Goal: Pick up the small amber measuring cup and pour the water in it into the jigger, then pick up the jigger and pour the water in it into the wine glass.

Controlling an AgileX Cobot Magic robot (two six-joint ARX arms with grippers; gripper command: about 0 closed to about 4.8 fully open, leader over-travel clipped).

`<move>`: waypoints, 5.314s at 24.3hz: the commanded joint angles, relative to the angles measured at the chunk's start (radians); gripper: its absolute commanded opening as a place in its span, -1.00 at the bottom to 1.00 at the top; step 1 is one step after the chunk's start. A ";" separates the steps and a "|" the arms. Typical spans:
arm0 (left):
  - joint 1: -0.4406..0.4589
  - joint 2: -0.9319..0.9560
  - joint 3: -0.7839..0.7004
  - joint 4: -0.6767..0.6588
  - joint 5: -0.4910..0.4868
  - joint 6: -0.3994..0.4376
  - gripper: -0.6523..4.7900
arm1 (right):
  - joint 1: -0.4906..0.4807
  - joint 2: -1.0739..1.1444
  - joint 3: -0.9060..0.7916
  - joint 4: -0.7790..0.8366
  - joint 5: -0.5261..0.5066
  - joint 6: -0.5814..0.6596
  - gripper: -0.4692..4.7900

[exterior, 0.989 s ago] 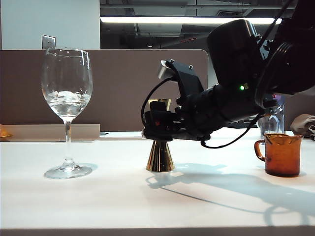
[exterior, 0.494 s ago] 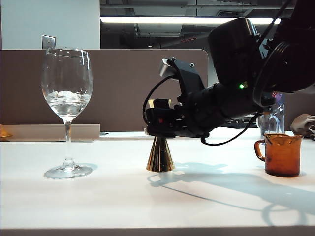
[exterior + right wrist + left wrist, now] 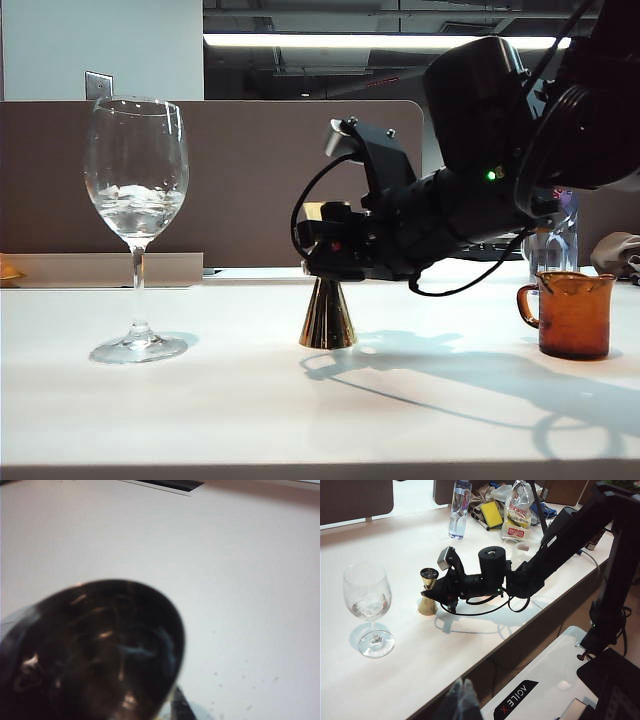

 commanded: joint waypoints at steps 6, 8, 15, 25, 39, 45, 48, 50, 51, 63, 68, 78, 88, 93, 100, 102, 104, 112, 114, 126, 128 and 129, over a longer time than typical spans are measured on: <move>0.000 0.001 0.003 -0.002 0.003 0.004 -0.77 | 0.000 -0.003 0.003 0.016 -0.002 -0.008 -0.66; 0.000 0.001 0.003 -0.002 0.003 0.004 -0.77 | 0.000 -0.003 0.003 0.016 0.001 -0.010 -0.67; 0.000 0.001 0.003 -0.002 0.003 0.004 -0.77 | 0.005 -0.032 0.012 -0.024 0.002 -0.048 -0.84; 0.000 0.001 0.003 -0.002 0.003 0.004 -0.77 | 0.005 -0.115 0.154 -0.294 0.005 -0.092 -0.84; 0.000 0.000 0.003 -0.002 0.003 0.004 -0.77 | 0.047 -0.147 0.465 -0.600 0.031 -0.117 -0.84; 0.000 0.001 0.003 -0.002 0.003 0.004 -0.77 | 0.068 -0.147 0.557 -0.689 0.045 -0.131 -0.84; 0.000 0.001 0.003 -0.002 0.003 0.004 -0.77 | 0.079 -0.147 0.584 -0.717 0.056 -0.143 -0.84; 0.000 0.000 0.003 -0.002 0.003 0.004 -0.77 | 0.080 -0.147 0.598 -0.739 0.064 -0.146 -0.84; 0.000 0.000 0.003 -0.002 0.003 0.004 -0.77 | 0.080 -0.147 0.607 -0.752 0.065 -0.147 -0.84; 0.000 0.001 0.003 -0.002 0.003 0.004 -0.77 | 0.129 -0.146 0.626 -0.784 0.121 -0.209 -0.84; 0.000 0.001 0.003 -0.002 0.003 0.004 -0.77 | 0.149 -0.134 0.639 -0.801 0.147 -0.249 -0.84; 0.000 0.000 0.003 -0.002 0.003 0.004 -0.77 | 0.198 -0.101 0.664 -0.810 0.162 -0.347 -0.84; 0.000 0.001 0.003 -0.002 0.003 0.004 -0.77 | 0.222 -0.098 0.664 -0.853 0.185 -0.505 -0.84; 0.000 0.001 0.003 -0.002 0.003 0.004 -0.77 | 0.230 -0.097 0.669 -0.853 0.212 -0.608 -0.84; 0.000 0.001 0.003 -0.002 0.003 0.004 -0.77 | 0.242 -0.097 0.669 -0.852 0.246 -0.756 -0.84; 0.000 0.001 0.003 -0.002 0.003 0.004 -0.77 | 0.242 -0.097 0.670 -0.852 0.248 -0.779 -0.84; 0.000 0.001 0.003 -0.002 0.003 0.004 -0.77 | 0.242 -0.097 0.670 -0.851 0.248 -0.812 -0.84; 0.000 0.001 0.003 -0.002 0.003 0.004 -0.77 | 0.241 -0.092 0.670 -0.851 0.281 -0.903 -0.84; 0.000 0.001 0.003 -0.002 0.003 0.004 -0.77 | 0.241 -0.084 0.671 -0.846 0.301 -0.927 -0.84; 0.000 0.001 0.003 -0.002 0.003 0.004 -0.77 | 0.242 -0.019 0.756 -0.869 0.379 -1.088 -0.84; 0.000 0.001 0.003 -0.002 0.003 0.004 -0.77 | 0.242 -0.019 0.760 -0.870 0.379 -1.130 -0.84; 0.000 0.001 0.003 -0.002 0.003 0.004 -0.77 | 0.242 -0.019 0.761 -0.870 0.380 -1.144 -0.84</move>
